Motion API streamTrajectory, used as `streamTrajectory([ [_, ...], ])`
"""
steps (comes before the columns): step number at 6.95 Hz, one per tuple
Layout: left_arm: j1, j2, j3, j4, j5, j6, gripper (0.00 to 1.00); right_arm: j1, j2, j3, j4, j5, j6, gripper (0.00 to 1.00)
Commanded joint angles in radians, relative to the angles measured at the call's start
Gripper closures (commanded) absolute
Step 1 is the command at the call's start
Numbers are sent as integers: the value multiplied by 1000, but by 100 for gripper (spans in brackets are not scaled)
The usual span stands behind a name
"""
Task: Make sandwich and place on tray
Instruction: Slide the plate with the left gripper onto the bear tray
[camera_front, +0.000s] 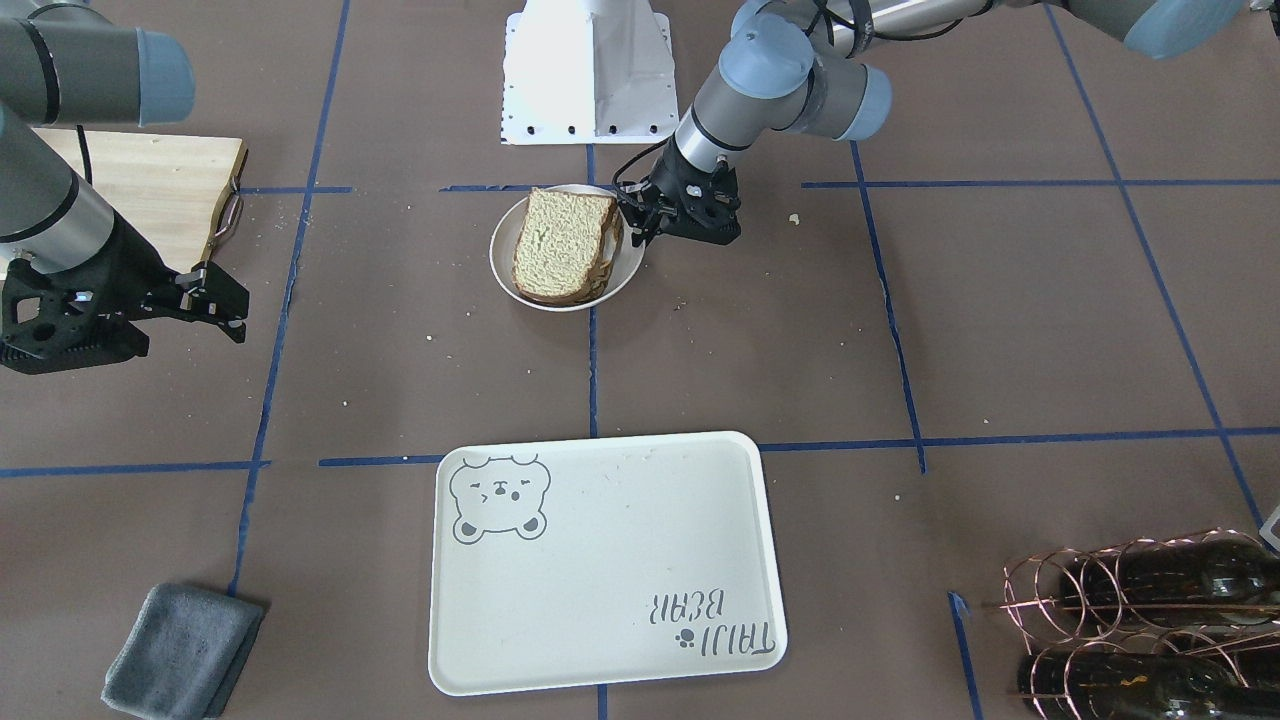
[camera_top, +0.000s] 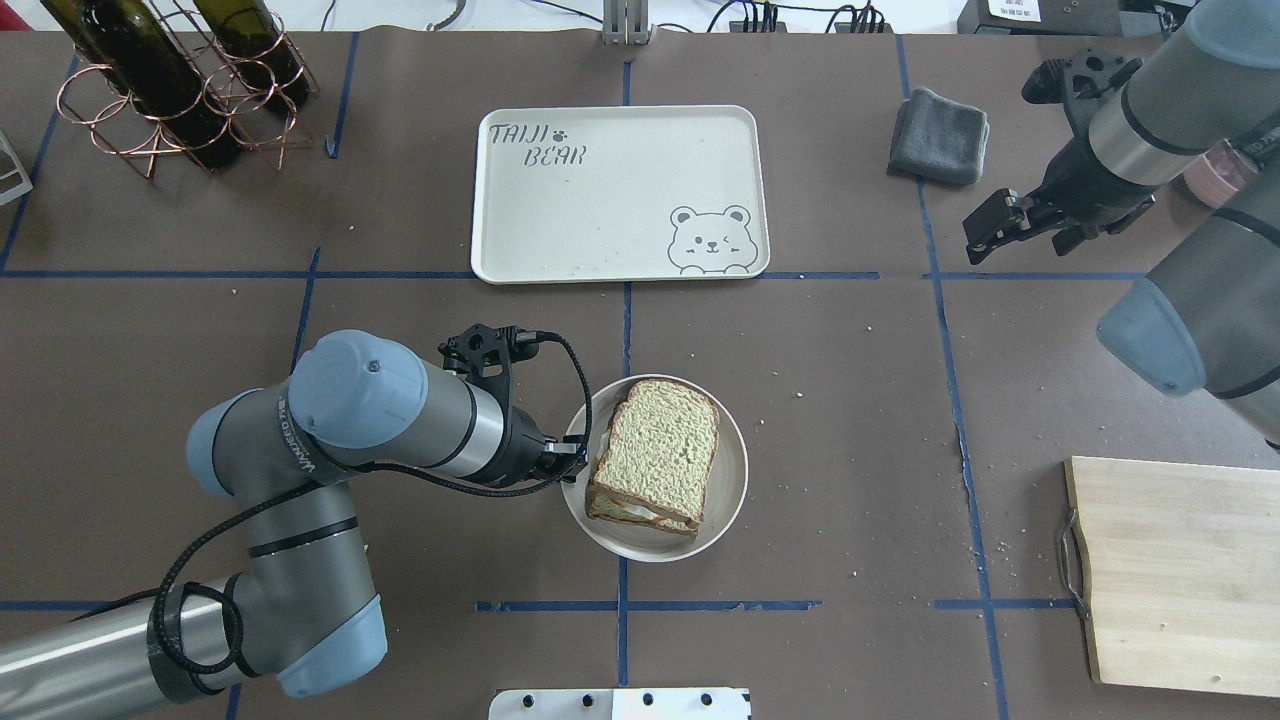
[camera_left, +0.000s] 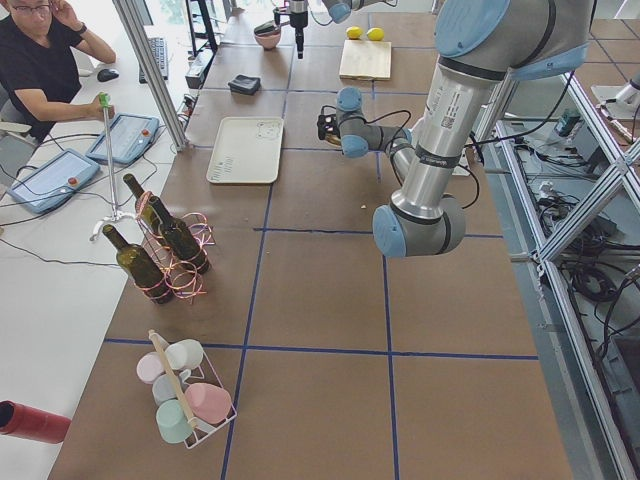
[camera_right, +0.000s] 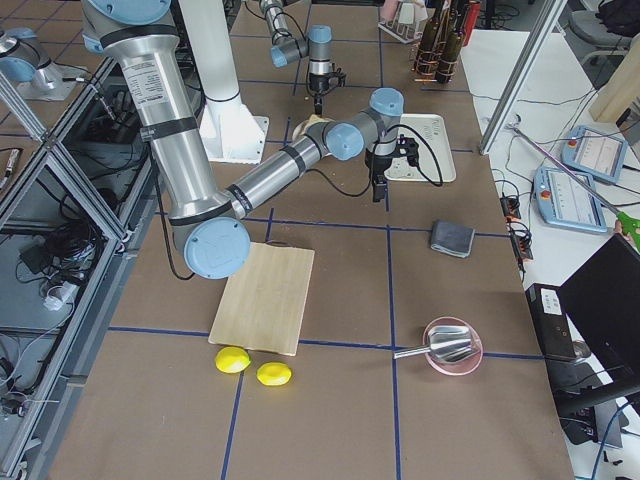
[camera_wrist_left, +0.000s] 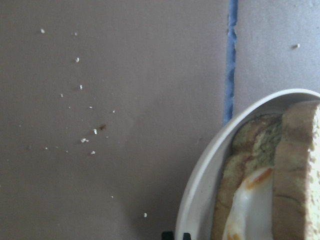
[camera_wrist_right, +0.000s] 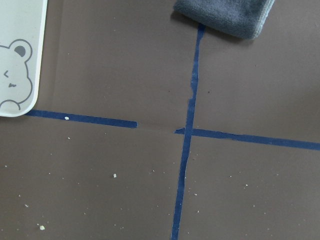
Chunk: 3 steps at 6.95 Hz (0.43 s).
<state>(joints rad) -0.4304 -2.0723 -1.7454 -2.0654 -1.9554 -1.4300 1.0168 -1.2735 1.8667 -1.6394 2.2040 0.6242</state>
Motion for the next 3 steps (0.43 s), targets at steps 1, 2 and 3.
streamTrajectory([
  [1,-72,-27,-10,-5,-80,-120,100,95,-85,6,-5,51,-164,0],
  [2,-103,-40,7,-4,-79,-185,100,145,-136,0,-5,51,-289,0],
  [3,-143,-86,61,-4,-79,-272,100,202,-173,-17,-19,51,-408,0],
])
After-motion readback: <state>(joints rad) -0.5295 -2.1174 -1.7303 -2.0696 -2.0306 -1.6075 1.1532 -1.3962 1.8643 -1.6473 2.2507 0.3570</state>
